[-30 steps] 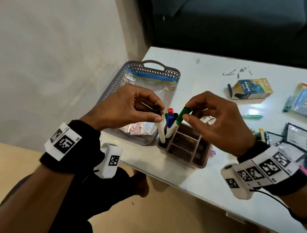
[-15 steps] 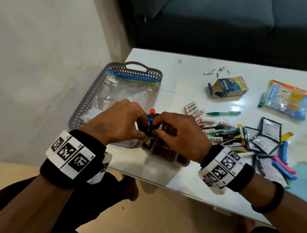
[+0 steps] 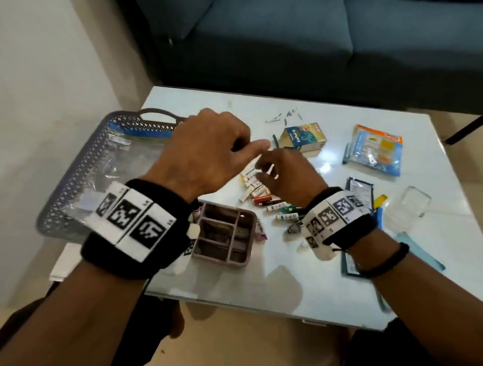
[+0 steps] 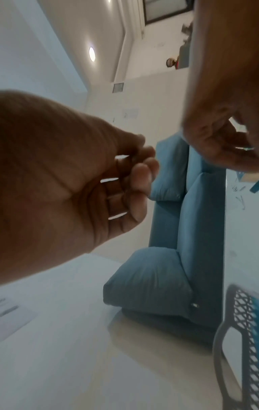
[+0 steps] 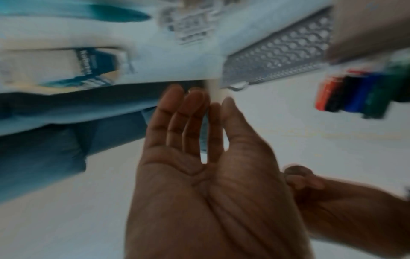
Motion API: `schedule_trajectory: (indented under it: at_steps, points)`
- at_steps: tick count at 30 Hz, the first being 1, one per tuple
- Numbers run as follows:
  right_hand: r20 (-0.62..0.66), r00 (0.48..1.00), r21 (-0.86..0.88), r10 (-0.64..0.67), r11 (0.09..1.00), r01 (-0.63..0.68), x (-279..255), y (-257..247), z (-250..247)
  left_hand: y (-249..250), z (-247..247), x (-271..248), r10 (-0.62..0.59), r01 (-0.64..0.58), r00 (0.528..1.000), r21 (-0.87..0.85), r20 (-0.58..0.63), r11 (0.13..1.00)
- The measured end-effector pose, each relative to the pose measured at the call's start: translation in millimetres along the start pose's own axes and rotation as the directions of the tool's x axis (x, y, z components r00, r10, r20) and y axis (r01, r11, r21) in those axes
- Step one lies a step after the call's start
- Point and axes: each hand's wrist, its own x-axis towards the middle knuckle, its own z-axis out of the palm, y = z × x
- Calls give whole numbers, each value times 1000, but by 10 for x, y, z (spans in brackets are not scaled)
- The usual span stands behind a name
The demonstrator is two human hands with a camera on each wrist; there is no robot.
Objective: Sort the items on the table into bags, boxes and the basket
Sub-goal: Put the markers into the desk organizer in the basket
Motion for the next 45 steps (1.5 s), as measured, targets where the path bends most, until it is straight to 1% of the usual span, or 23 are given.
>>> schedule_trajectory:
  at_steps: [2, 4, 5, 8, 10, 12, 15, 16, 17, 19, 22, 25, 27, 29, 31, 33, 35, 37, 39, 41, 42, 43, 45]
  points:
    - [111, 980, -204, 165, 969, -141, 23, 306, -97, 103, 143, 108, 29, -29, 997, -1, 78, 1000]
    - [191, 931, -317, 312, 917, -242, -10, 533, -204, 190, 287, 206, 43, -41, 986, -14, 163, 999]
    - [218, 914, -325, 343, 908, -263, -40, 613, -249, 228, 353, 248, 43, -39, 979, -22, 199, 999]
    - [278, 897, -282, 345, 922, -267, -187, 731, -335, 306, 531, 333, 53, -48, 960, -27, 276, 998]
    - [319, 880, -289, 351, 921, -262, -326, 764, -372, 359, 616, 368, 63, -57, 946, -29, 318, 998]
    - [373, 865, -335, 337, 918, -213, -473, 733, -398, 399, 672, 380, 66, -58, 936, -36, 345, 998]
    - [480, 829, -420, 287, 905, -70, -741, 591, -333, 460, 758, 391, 73, -62, 926, -42, 371, 997]
    - [503, 823, -446, 263, 895, -14, -832, 535, -263, 465, 776, 387, 76, -62, 921, -47, 382, 997]
    - [508, 830, -462, 229, 886, 38, -918, 491, -198, 467, 791, 388, 77, -63, 915, -47, 395, 997]
    - [490, 857, -473, 161, 875, 106, -1073, 456, -99, 479, 818, 405, 71, -62, 905, -35, 419, 997]
    - [450, 891, -444, 64, 882, 161, -1214, 503, -21, 490, 847, 419, 57, -52, 900, -23, 433, 998]
    - [351, 935, -318, -54, 932, 173, -1267, 498, -38, 463, 872, 418, 56, -41, 894, -43, 445, 998]
    - [249, 965, -230, -80, 963, 139, -1225, 446, -127, 404, 863, 399, 45, -34, 886, -32, 462, 999]
    - [132, 988, -145, -73, 985, 92, -1162, 414, -271, 364, 858, 388, 42, -34, 877, -25, 478, 999]
    - [-20, 999, -1, -45, 999, 45, -1117, 379, -445, 373, 849, 380, 47, -31, 866, -41, 498, 999]
    - [-203, 979, 211, -4, 976, 48, -1100, 392, -585, 409, 835, 378, 62, -17, 860, -93, 506, 996]
    - [-308, 949, 401, 69, 914, 63, -1090, 430, -674, 440, 791, 386, 82, -18, 875, -137, 477, 990]
    - [-337, 927, 521, 164, 853, 38, -1061, 516, -727, 448, 707, 427, 99, -30, 912, -175, 399, 984]
    - [-311, 917, 624, 249, 782, -1, -1008, 595, -761, 426, 568, 458, 78, -7, 954, -240, 288, 971]
    - [-268, 917, 679, 295, 733, -38, -955, 659, -771, 398, 437, 470, 37, 21, 983, -308, 180, 951]
    - [-243, 923, 679, 300, 732, -59, -935, 682, -761, 393, 393, 471, 16, 31, 991, -348, 133, 937]
    - [-219, 932, 650, 290, 755, -82, -905, 701, -732, 393, 352, 464, -3, 39, 996, -395, 90, 918]
    - [-182, 947, 523, 264, 842, -134, -837, 784, -633, 422, 307, 462, -38, 42, 999, -488, 18, 872]
